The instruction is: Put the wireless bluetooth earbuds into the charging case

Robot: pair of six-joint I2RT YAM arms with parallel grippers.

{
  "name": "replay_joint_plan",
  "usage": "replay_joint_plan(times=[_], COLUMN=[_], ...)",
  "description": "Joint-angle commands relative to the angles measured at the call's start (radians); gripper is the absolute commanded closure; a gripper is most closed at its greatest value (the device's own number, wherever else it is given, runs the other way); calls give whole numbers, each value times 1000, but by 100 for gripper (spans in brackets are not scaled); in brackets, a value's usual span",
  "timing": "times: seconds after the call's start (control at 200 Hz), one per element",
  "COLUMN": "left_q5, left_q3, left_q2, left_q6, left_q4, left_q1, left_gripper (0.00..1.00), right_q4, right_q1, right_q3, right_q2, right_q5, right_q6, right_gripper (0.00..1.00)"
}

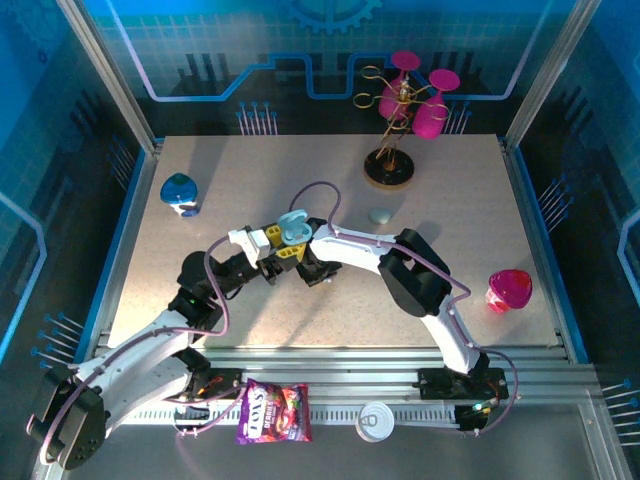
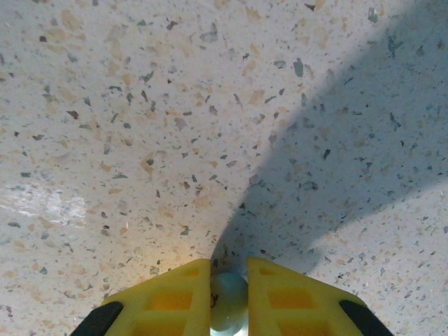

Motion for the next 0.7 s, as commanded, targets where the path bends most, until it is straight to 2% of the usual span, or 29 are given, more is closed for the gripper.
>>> replay_joint_plan(times=[0.0, 0.505, 0.69], left_q5=[-52, -24, -9], left_q3=[23, 46, 51], left_q2=[-13, 6, 28], left_q6=[9, -20, -31], left_q4=[29, 30, 29], left_q1=[-12, -11, -12], left_gripper=[71, 71, 71], right_q4=[12, 195, 259], right_q1=[39, -103, -157], right_q3=[-54, -365, -483], right_q2=[-23, -306, -475], right_q5=[-8, -44, -60], right_q6=[20, 46, 29], right_gripper=[85, 84, 83])
